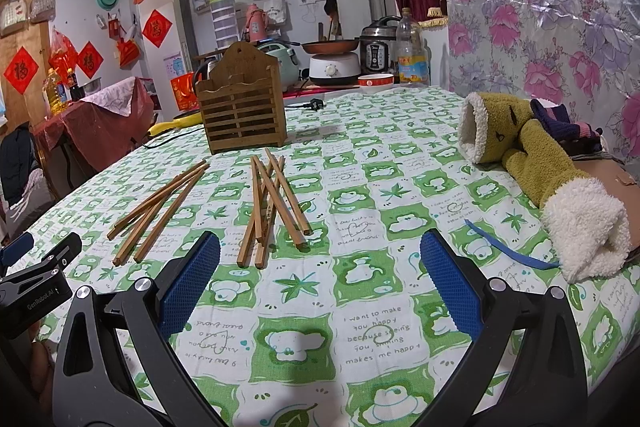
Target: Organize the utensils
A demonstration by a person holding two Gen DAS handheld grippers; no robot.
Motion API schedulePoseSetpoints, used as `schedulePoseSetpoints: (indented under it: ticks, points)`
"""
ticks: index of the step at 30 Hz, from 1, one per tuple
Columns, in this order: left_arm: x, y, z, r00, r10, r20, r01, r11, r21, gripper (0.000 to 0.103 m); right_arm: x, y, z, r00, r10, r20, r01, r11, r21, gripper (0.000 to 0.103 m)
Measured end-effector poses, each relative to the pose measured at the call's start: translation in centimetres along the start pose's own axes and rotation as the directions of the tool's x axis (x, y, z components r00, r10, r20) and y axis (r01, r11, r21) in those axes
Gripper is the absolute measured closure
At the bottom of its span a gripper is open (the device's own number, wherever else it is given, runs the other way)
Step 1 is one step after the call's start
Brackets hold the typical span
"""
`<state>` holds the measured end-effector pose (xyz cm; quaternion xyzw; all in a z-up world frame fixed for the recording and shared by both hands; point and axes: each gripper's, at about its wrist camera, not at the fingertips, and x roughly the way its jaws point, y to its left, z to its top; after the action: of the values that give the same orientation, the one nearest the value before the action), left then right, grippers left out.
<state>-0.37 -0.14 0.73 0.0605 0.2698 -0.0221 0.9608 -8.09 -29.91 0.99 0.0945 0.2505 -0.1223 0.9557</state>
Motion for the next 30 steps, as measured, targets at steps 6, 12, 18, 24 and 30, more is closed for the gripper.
schedulePoseSetpoints:
  ticks: [6, 12, 18, 24, 30]
  points:
    - [-0.1, -0.13, -0.02, 1.0, 0.002, 0.007, -0.002, 1.0, 0.005, 0.005, 0.0, -0.02, -0.02, 1.0, 0.001, 0.0, -0.001, 1.0, 0.001, 0.006]
    - [-0.19, -0.23, -0.07, 1.0, 0.003, 0.01, -0.003, 1.0, 0.005, 0.005, 0.01, -0.02, -0.02, 1.0, 0.0, 0.0, 0.0, 1.0, 0.001, 0.006]
    - [-0.21, -0.23, -0.08, 1.0, 0.002, 0.012, -0.002, 1.0, 0.007, 0.005, 0.02, -0.04, -0.02, 1.0, 0.001, 0.0, -0.001, 1.0, 0.002, 0.006]
    - [-0.21, -0.22, -0.08, 1.0, 0.002, 0.012, -0.003, 1.0, 0.007, 0.005, 0.04, -0.05, -0.02, 1.0, 0.002, 0.0, -0.002, 1.0, 0.002, 0.006]
    - [-0.24, -0.28, -0.07, 1.0, 0.003, 0.013, -0.003, 1.0, 0.007, 0.005, 0.06, -0.06, -0.02, 1.0, 0.002, 0.0, -0.002, 1.0, 0.003, 0.006]
